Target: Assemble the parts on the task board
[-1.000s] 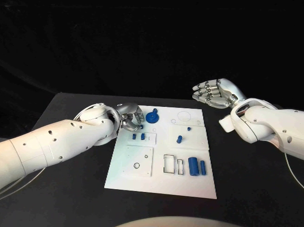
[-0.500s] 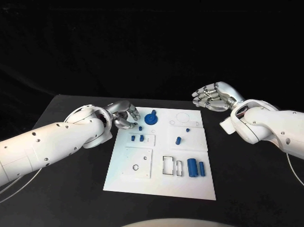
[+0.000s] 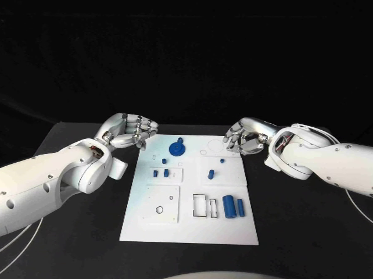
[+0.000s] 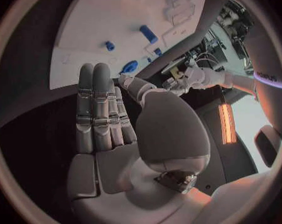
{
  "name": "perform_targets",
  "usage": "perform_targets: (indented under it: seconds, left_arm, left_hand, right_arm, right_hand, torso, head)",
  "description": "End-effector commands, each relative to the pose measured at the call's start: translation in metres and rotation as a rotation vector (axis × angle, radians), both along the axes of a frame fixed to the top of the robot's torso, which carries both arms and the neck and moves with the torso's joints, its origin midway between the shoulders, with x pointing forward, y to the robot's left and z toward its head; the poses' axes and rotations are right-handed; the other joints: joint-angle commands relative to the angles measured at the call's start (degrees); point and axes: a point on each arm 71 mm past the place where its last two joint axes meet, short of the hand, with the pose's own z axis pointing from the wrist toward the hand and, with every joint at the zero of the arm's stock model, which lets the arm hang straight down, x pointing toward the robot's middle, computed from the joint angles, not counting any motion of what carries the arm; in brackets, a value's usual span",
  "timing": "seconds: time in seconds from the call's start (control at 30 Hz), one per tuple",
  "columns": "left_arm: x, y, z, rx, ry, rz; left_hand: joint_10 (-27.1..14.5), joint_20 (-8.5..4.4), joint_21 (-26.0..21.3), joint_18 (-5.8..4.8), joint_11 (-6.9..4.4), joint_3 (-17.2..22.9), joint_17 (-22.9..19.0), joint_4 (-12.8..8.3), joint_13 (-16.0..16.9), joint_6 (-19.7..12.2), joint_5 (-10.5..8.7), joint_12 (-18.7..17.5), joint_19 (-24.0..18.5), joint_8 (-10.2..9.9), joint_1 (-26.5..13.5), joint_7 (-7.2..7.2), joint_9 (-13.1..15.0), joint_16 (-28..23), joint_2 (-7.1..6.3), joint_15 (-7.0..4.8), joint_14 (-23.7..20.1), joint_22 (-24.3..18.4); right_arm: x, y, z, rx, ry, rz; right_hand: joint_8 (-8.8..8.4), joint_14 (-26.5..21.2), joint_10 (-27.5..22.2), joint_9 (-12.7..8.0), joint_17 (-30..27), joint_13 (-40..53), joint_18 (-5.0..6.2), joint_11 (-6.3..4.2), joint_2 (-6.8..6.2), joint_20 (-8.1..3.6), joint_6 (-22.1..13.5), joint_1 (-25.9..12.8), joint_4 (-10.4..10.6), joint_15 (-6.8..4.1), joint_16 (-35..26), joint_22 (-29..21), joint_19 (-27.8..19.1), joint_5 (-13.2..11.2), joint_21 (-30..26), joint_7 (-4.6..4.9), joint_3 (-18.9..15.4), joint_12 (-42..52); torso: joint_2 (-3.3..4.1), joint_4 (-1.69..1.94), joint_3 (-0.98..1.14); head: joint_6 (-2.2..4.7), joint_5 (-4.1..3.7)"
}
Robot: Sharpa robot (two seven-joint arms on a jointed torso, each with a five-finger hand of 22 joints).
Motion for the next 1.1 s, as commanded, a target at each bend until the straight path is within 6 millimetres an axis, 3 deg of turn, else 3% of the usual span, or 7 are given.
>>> perform_targets:
  seconds: [0.03, 0.1, 0.23, 0.43, 0.8, 0.9, 1.1]
  left_arm:
    - [-0.004, 0.005, 0.005, -0.348, 0.086, 0.036]
    - [-0.006, 0.005, 0.006, -0.389, 0.106, 0.035]
    - [-0.01, 0.006, 0.006, -0.437, 0.131, 0.031]
    - [-0.014, 0.006, 0.006, -0.462, 0.147, 0.024]
    - [-0.017, 0.006, 0.007, -0.467, 0.156, 0.021]
    - [-0.017, 0.006, 0.007, -0.466, 0.158, 0.02]
    - [-0.018, 0.006, 0.007, -0.464, 0.161, 0.02]
  left_hand:
    - [1.8, -0.06, -0.7, 0.85, -0.6, -1.2, -0.4, 0.2, 0.5, -0.1, -0.24, 1.4, -0.6, 0.0, -1.0, -0.54, -0.1, -0.2, -0.05, -0.3, -0.7, -0.4]
    - [3.0, -0.25, -1.2, 0.86, -0.96, -2.0, -0.7, 0.2, 0.8, 0.0, -0.22, 2.3, -0.8, 0.0, -1.2, -0.79, -0.1, -0.3, 0.1, -0.55, -1.1, -0.7]
    - [3.3, -0.36, -1.5, 0.85, -1.1, -2.4, -0.9, 0.2, 1.0, 0.1, -0.21, 2.7, -0.9, 0.1, -1.2, -0.88, -0.2, -0.4, 0.23, -0.67, -1.4, -0.9]
    - [3.4, -0.4, -1.6, 0.85, -1.13, -2.5, -0.9, 0.2, 1.0, 0.1, -0.21, 2.8, -0.9, 0.1, -1.2, -0.87, -0.2, -0.4, 0.25, -0.71, -1.4, -1.0]
    - [3.1, -0.44, -1.9, 0.8, -0.92, -2.9, -1.1, 0.0, 1.1, -0.6, -0.21, 3.0, -0.8, -0.4, -1.0, -0.5, -0.4, -0.3, 0.23, -0.63, -1.6, -1.2]
    - [3.0, -0.39, -2.1, 0.78, -0.8, -3.2, -1.2, 0.1, 1.1, -0.7, -0.43, 3.1, -0.7, -0.5, -1.2, -0.34, -0.5, -0.3, 0.26, -0.53, -1.6, -1.3]
    - [2.9, -0.37, -2.1, 0.77, -0.77, -3.3, -1.2, 0.1, 1.1, -0.7, -0.51, 3.1, -0.6, -0.6, -1.2, -0.32, -0.5, -0.2, 0.24, -0.51, -1.6, -1.3]
  right_arm:
    - [-0.003, 0.005, -0.007, -0.258, -0.047, 0.027]
    - [-0.005, 0.008, -0.008, -0.281, -0.059, 0.033]
    - [-0.008, 0.014, -0.01, -0.312, -0.077, 0.043]
    - [-0.01, 0.021, -0.014, -0.339, -0.09, 0.057]
    - [-0.014, 0.034, -0.025, -0.383, -0.079, 0.082]
    - [-0.014, 0.035, -0.029, -0.399, -0.071, 0.084]
    - [-0.015, 0.037, -0.034, -0.415, -0.06, 0.086]
  right_hand:
    - [-0.54, 1.8, 0.8, -0.1, 4.5, 0.3, 0.0, -0.14, -0.37, -0.51, 0.4, -0.7, 0.2, -0.33, 5.9, 3.0, 0.8, -0.1, 3.7, -0.17, 1.0, -1.3]
    - [-0.91, 2.1, 0.6, -0.1, 10.4, 0.3, -0.57, 0.02, -0.58, -0.57, 0.3, -1.0, 0.4, -0.28, 13.1, 8.0, 2.0, 0.0, 9.1, -0.1, 1.7, -2.4]
    - [-1.76, 2.4, -0.7, 0.0, 27.3, -0.1, -3.16, 0.66, -1.24, -0.16, -0.4, -1.6, 0.9, 0.69, 31.5, 26.2, 5.8, 0.6, 27.6, 0.78, 3.2, -5.0]
    - [-2.28, 1.9, -2.0, 0.2, 32.8, -0.5, -4.23, 1.26, -1.85, 0.35, -0.9, -1.7, 0.9, 0.92, 37.5, 34.8, 7.1, 0.5, 36.0, 0.97, 4.0, -6.6]
    - [-2.44, 2.0, -3.0, 0.5, 36.9, -0.4, -4.74, 1.71, -2.64, 1.06, -0.8, -1.4, 0.6, 1.38, 42.3, 40.0, 7.5, -1.0, 40.9, 1.19, 4.3, -7.5]
    - [-1.86, 1.5, -3.2, 1.0, 36.5, -0.3, -4.69, 1.57, -2.29, 1.18, 0.2, -0.1, -0.4, 1.36, 42.6, 40.9, 7.0, -4.9, 41.6, 0.89, 5.5, -7.7]
    - [-1.79, 1.5, -3.2, 1.0, 36.6, -0.3, -4.73, 1.6, -2.25, 1.21, 0.3, -0.3, -0.4, 1.37, 42.8, 41.2, 7.0, -5.2, 41.9, 0.89, 5.6, -7.7]
  torso:
    - [0.11, -0.1, -0.07]
    - [0.07, -0.01, -0.05]
    - [0.0, 0.14, -0.07]
    - [-0.01, 0.2, -0.08]
    - [0.05, 0.08, 0.01]
    - [0.02, 0.05, 0.0]
    - [0.04, 0.05, 0.06]
  head:
    - [-0.03, -0.49]
    - [-0.11, -0.71]
    - [-0.31, -1.02]
    - [-0.46, -1.18]
    - [-0.59, -0.96]
    - [-0.71, -1.0]
    - [-0.84, -1.02]
